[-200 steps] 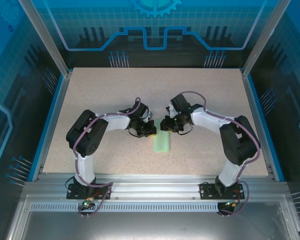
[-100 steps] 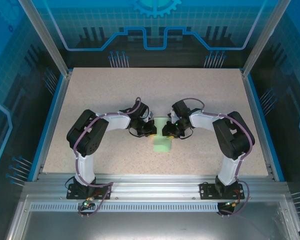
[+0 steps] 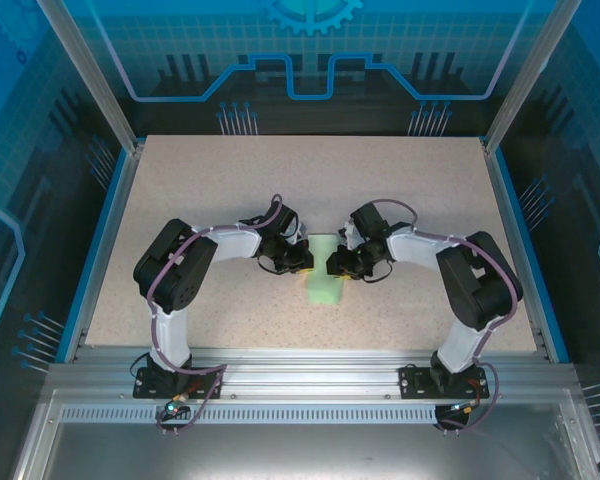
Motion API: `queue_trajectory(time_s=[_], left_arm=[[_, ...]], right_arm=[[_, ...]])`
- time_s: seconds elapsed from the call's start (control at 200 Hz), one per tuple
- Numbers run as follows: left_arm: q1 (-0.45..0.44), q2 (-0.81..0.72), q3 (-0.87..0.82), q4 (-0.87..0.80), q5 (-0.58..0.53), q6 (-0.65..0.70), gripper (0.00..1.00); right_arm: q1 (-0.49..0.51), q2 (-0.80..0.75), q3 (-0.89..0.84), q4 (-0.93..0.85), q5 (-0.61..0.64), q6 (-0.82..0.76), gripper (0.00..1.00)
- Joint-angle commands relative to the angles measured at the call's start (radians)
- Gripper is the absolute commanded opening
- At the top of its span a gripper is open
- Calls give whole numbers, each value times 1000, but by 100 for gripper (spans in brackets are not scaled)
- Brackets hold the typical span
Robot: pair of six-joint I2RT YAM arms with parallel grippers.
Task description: Fold a paper plane with a square sheet of paper (pick it up from the middle)
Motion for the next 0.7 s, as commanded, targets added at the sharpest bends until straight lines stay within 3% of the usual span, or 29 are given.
queue_trajectory(time_s=[0.0, 0.22, 0.695], left_arm=[[-11, 44, 11, -69, -23, 30, 0], [-13, 45, 14, -76, -21, 38, 0], [-20, 47, 28, -92, -4, 53, 0]], right_arm=[[5, -5, -37, 47, -65, 22, 31], [0, 25, -110, 47, 8, 25, 31], [53, -95, -94, 39, -55, 40, 34]])
